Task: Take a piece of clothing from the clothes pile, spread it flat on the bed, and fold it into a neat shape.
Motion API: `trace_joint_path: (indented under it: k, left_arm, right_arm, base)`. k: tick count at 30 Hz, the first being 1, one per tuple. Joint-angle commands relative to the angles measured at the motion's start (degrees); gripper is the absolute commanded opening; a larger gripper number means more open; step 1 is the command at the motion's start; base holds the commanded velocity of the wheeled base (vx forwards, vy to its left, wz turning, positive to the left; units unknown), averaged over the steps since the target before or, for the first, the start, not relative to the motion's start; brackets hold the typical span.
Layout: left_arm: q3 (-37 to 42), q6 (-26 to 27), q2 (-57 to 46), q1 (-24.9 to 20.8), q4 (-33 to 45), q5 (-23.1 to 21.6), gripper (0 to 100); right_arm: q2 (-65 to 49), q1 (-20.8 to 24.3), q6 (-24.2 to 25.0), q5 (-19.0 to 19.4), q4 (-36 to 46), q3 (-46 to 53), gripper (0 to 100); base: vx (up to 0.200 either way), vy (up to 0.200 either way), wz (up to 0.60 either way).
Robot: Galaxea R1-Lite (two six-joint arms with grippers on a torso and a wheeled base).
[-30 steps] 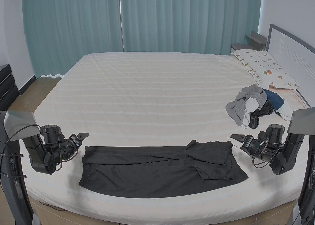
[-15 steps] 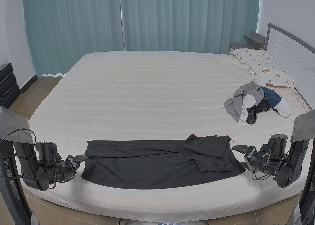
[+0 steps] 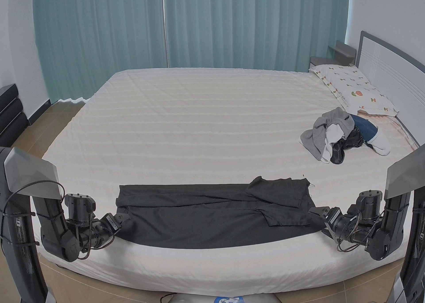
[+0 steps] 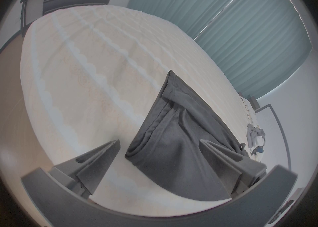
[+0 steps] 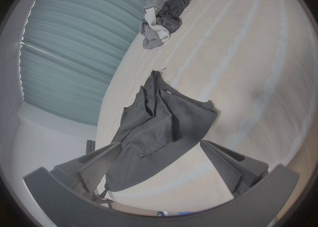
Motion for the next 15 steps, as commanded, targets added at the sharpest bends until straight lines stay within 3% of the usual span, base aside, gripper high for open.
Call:
trace_joint_path:
  k: [1, 4, 5, 15]
  left_arm:
    - [-3.1, 0.0, 3.2, -1.9, 0.1, 2.7, 100]
    - [-3.2, 0.0, 3.6, -2.4, 0.0, 3.3, 100]
    - [-3.3, 0.1, 3.7, -2.4, 0.1, 3.3, 0]
    - [-0.8, -0.2, 5.0, -3.0, -1.9, 8.9, 0]
  right_arm:
    - [0.8, 0.3, 0.1, -0.1, -0.1, 0.1, 100]
    - [0.9, 0.3, 0.0, -1.6, -0.1, 0.0, 100]
    - [1.0, 0.3, -0.1, -1.9, -0.1, 0.0, 100]
    - [1.1, 0.6, 0.0, -2.7, 0.0, 0.4, 100]
  base:
    - [0.0, 0.0, 0.0]
    - [0.0, 0.0, 0.0]
    - [0.0, 0.0, 0.0]
    - [0.0, 0.0, 0.0]
